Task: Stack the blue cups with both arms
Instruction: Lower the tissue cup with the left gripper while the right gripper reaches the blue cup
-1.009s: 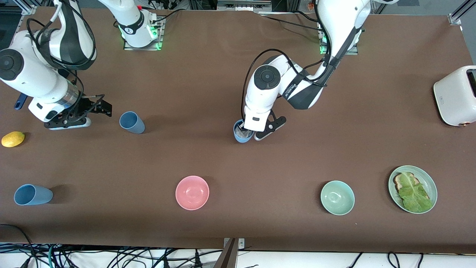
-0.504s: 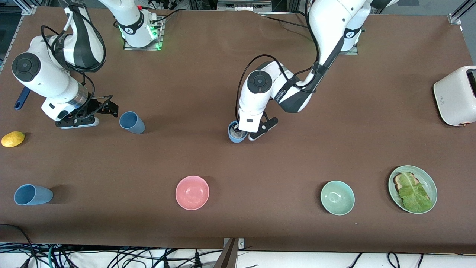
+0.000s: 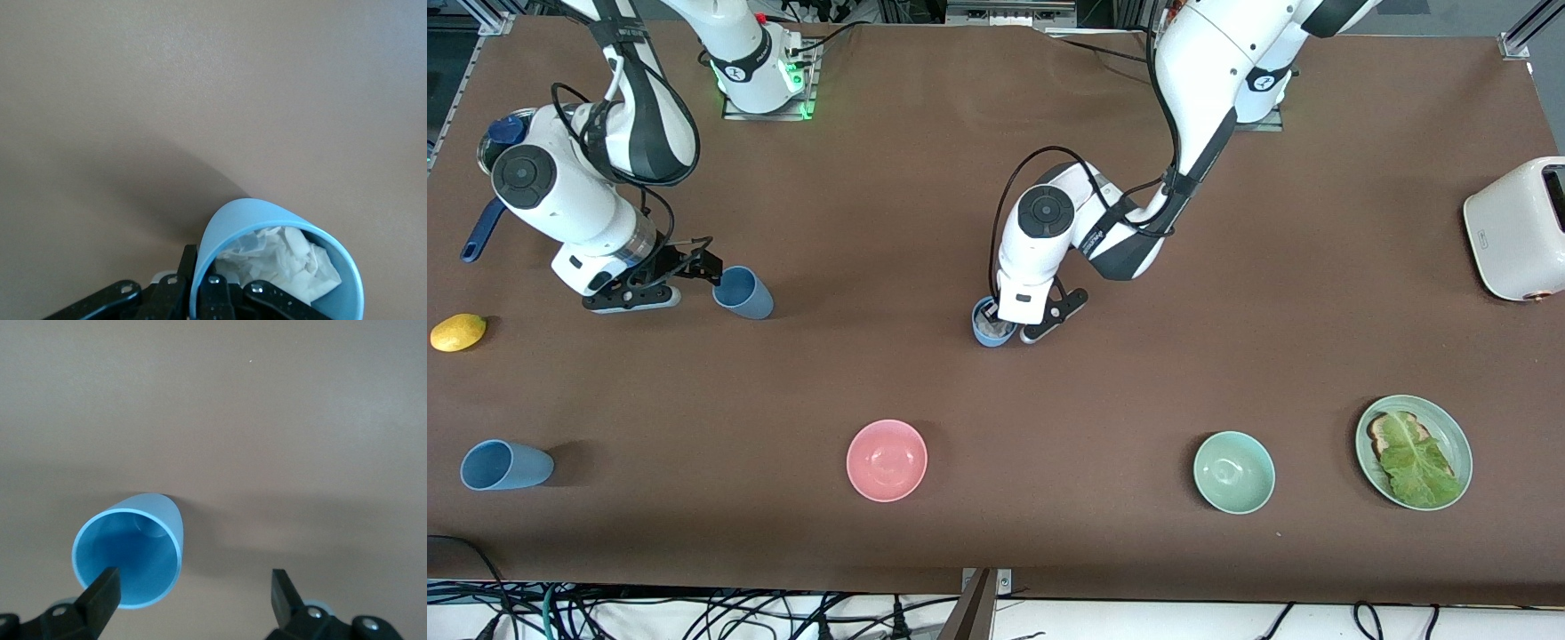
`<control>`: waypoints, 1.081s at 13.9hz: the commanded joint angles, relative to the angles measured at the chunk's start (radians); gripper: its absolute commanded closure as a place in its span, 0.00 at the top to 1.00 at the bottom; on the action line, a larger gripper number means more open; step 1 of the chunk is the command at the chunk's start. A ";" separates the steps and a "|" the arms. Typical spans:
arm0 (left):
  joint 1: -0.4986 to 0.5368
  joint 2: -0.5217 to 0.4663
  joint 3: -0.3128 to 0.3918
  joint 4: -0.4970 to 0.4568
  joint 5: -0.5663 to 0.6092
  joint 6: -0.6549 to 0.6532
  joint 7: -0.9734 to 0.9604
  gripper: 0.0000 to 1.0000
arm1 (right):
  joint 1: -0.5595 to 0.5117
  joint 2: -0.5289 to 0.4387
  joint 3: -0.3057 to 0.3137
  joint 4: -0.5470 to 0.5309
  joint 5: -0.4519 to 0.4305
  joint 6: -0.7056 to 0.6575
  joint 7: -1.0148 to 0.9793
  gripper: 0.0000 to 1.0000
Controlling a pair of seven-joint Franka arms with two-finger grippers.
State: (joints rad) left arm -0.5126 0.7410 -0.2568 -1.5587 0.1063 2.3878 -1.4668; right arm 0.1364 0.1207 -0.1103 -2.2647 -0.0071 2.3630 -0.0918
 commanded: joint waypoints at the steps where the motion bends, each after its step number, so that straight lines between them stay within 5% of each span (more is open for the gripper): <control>1: -0.015 0.017 0.014 0.008 0.033 0.024 -0.027 0.00 | -0.003 0.025 0.001 -0.012 0.013 0.051 -0.002 1.00; 3: -0.015 0.017 0.014 0.009 0.032 0.024 -0.027 0.09 | -0.003 0.039 0.001 -0.012 0.013 0.059 -0.002 1.00; 12: -0.015 0.009 0.014 0.012 0.032 0.025 -0.017 0.94 | -0.003 0.083 0.001 -0.015 0.016 0.082 0.004 0.94; 15: -0.015 0.008 0.014 0.014 0.033 0.025 -0.012 0.99 | -0.003 0.100 0.003 -0.015 0.027 0.104 0.006 0.86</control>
State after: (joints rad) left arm -0.5129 0.7527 -0.2552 -1.5550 0.1066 2.4118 -1.4668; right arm 0.1363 0.2126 -0.1103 -2.2661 -0.0025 2.4329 -0.0872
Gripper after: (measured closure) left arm 0.004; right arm 0.110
